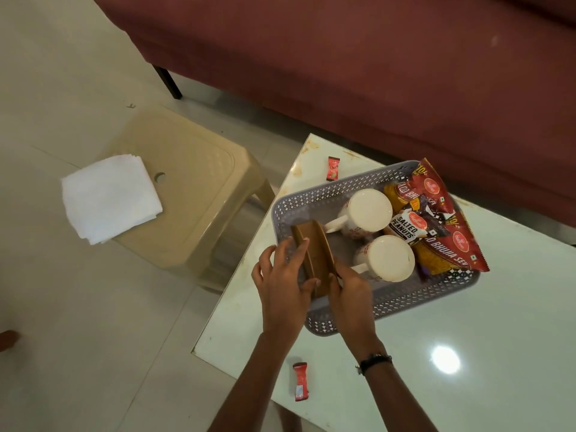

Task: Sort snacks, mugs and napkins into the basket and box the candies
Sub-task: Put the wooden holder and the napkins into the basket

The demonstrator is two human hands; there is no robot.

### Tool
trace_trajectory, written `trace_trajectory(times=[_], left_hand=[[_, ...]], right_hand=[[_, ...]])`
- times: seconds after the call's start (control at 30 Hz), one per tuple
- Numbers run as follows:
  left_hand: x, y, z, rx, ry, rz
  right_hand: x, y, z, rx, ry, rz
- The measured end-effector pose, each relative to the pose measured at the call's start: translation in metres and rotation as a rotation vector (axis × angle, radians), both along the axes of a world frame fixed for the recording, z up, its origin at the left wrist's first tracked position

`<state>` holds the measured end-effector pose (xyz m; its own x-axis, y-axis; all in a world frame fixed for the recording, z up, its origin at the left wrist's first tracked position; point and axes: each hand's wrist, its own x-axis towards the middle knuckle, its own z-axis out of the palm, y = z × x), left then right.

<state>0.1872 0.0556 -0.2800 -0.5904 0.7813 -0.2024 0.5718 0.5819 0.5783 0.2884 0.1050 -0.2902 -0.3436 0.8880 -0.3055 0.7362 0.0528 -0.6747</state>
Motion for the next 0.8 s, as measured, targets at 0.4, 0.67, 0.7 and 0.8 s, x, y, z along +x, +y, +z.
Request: trace_trajectory(times=[0.4,0.67,0.7,0.8], left_hand=[[-0.107,-0.046,-0.009,0.162,0.097,0.214],[-0.251,-0.086,-0.016,0.078,0.304,0.442],[-0.264,-0.088,-0.016,0.065,0.302,0.478],[-0.29,-0.089,-0.02,0.048,0.266,0.559]], right_hand=[[-0.099,-0.006,0.037,0.34,0.066,0.329],[-0.264,-0.026,0.019,0.263,0.184,0.654],[-0.282,-0.03,0.015,0.278,0.179,0.682],[-0.326,-0.036,-0.003,0.361,0.096,0.776]])
